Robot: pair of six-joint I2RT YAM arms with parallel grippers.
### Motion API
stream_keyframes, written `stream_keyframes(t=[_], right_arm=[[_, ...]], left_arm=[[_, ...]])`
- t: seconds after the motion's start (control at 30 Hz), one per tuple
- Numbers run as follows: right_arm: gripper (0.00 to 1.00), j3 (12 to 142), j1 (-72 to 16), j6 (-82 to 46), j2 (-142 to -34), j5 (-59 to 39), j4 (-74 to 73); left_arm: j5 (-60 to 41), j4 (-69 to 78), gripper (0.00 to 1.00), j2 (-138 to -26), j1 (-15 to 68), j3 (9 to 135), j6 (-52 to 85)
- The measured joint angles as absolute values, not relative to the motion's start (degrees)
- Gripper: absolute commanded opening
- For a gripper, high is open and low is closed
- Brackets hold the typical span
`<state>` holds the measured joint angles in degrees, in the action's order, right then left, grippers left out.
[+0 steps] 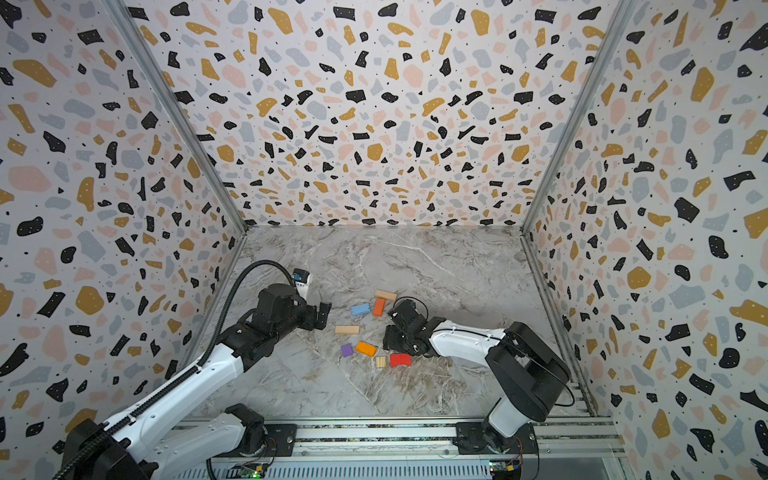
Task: Build the wood block tower
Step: 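Lower the right gripper onto the wood bar numbered 31 and close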
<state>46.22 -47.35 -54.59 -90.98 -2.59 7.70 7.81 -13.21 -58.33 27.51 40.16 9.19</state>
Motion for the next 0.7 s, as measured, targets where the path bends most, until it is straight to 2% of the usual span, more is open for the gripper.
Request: stream_keyframes(t=[0.33,0.7], right_arm=[[0.65,51.53,-48.29,-53.65,-95.79,1.43,9.89],[0.49,57.36,-50.11,-49.80,-100.47,6.94,15.07]], left_arm=[[7.94,-13.06,1.00,-57.12,27.51,40.16,9.17],[8.12,-11.86,1.00,-55.66,27.51,40.16,9.21]])
